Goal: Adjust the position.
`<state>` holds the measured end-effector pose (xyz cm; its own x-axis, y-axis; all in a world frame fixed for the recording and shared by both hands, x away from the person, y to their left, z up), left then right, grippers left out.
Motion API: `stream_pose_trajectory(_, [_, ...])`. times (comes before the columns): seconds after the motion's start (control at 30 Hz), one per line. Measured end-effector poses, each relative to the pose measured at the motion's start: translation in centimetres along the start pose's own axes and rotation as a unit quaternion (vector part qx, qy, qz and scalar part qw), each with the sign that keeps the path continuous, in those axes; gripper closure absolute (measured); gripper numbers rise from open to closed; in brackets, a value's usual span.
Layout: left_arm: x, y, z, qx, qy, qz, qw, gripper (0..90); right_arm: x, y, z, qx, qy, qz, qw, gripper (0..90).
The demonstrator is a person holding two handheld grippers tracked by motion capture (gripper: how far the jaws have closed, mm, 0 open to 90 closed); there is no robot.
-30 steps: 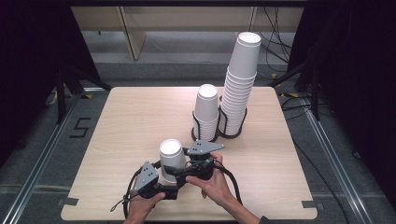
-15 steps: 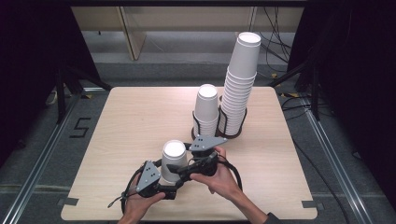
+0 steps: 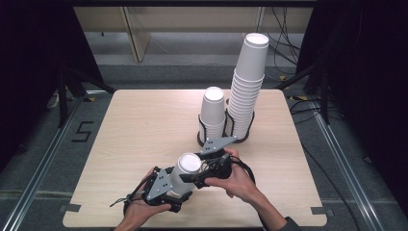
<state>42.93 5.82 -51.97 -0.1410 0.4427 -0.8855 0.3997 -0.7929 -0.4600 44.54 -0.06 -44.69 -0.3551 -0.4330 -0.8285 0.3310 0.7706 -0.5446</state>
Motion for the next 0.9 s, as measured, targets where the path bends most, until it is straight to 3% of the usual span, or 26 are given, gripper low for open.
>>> stream_pose_trajectory(0.1, [0.0,-0.2,-0.1,0.005,-0.002,0.009,0.9999,6.0,0.0,-0.1,0.1,0.003,0.013,-0.001,0.9999,23.5])
stream_pose_trajectory(0.13, [-0.2,-0.1,-0.2,0.004,0.001,0.030,0.9995,5.0,-0.3,-0.1,0.2,0.001,0.004,0.013,0.9999,24.0])
stream_pose_trajectory(0.17, [-0.2,-0.2,-0.3,-0.001,-0.006,0.043,0.9991,4.2,-0.4,-0.2,0.1,-0.004,0.006,0.016,0.9998,24.2])
stream_pose_trajectory(0.2, [-0.2,-0.2,-0.3,-0.001,-0.006,0.043,0.9991,3.3,-0.4,-0.5,0.1,0.008,0.019,0.012,0.9997,24.3])
stream_pose_trajectory(0.33, [-0.9,-0.1,-0.8,-0.016,-0.038,0.105,0.9936,2.0,-1.2,-1.0,0.5,0.010,0.024,0.043,0.9988,24.9])
stream_pose_trajectory(0.37, [-1.1,-0.3,-0.9,-0.022,-0.033,0.111,0.9930,2.7,-1.4,-1.2,0.7,0.015,0.026,0.049,0.9984,24.9])
stream_pose_trajectory(0.43, [-1.4,-0.5,-0.9,-0.023,-0.030,0.124,0.9916,2.6,-1.7,-1.4,0.7,0.002,0.043,0.060,0.9973,25.0])
stream_pose_trajectory(0.5, [-1.4,-0.6,-1.0,-0.027,-0.030,0.122,0.9917,2.6,-1.7,-1.5,0.8,0.004,0.050,0.066,0.9966,25.0])
stream_pose_trajectory(0.57, [-1.6,-0.4,-1.0,-0.033,-0.027,0.136,0.9898,2.2,-1.6,-1.4,1.0,-0.007,0.078,0.068,0.9946,25.0])
stream_pose_trajectory(0.6, [-1.6,-0.4,-1.0,-0.036,-0.026,0.133,0.9901,2.3,-1.5,-1.4,0.9,-0.014,0.096,0.063,0.9933,25.0])
stream_pose_trajectory(0.9, [-1.8,-0.9,-1.0,-0.039,-0.023,0.133,0.9901,4.7,-1.7,-1.3,0.9,-0.034,0.105,0.075,0.9910,25.0])
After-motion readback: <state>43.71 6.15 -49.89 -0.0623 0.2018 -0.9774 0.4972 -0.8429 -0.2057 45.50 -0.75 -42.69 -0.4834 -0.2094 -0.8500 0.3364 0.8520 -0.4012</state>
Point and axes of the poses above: each handheld gripper's, and its own axes: y roughly forward along the jaws, x roughly out of its underside, z roughly to its right, the point moved 10 cm from there along y, roughly forward along the jaws, and after that the axes turned 10 degrees about x, right-handed, at the moved point
